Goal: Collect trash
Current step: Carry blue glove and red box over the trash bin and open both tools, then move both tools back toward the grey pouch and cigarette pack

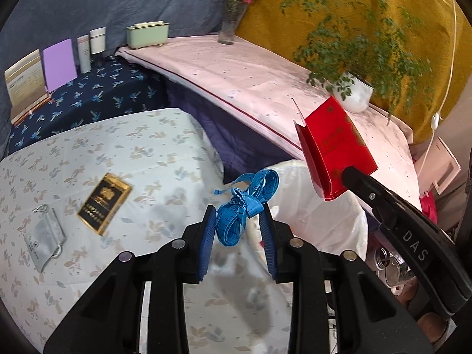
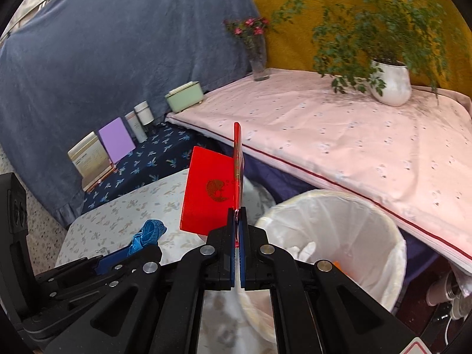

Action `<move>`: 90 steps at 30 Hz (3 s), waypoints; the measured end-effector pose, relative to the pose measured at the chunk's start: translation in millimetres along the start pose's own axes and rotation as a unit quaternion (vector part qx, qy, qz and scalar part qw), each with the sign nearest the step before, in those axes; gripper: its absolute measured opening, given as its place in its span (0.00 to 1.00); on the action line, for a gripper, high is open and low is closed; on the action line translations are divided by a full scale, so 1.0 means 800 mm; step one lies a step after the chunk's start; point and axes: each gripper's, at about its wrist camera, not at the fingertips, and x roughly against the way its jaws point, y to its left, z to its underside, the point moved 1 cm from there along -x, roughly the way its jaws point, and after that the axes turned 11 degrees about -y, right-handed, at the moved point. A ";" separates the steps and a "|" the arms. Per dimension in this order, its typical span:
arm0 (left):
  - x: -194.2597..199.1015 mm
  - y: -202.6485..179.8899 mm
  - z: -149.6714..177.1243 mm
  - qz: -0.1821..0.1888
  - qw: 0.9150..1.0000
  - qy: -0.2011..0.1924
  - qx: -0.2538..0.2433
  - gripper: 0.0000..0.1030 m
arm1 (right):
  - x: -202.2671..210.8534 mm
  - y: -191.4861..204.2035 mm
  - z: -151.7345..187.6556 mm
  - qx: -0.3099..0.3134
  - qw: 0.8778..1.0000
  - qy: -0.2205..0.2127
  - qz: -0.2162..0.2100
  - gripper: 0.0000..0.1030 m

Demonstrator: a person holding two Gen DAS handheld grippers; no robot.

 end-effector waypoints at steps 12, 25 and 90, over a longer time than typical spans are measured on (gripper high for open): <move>-0.014 -0.086 0.013 0.034 0.998 0.013 -0.046 0.28 | 0.038 -0.080 0.010 -0.033 0.998 -0.007 0.048 0.02; -0.027 -0.133 0.021 0.052 0.996 0.024 -0.071 0.28 | 0.056 -0.124 0.019 -0.053 0.996 -0.006 0.070 0.02; 0.009 0.087 0.035 -0.075 0.995 0.004 0.060 0.77 | 0.012 0.029 0.046 0.022 0.999 0.024 0.022 0.43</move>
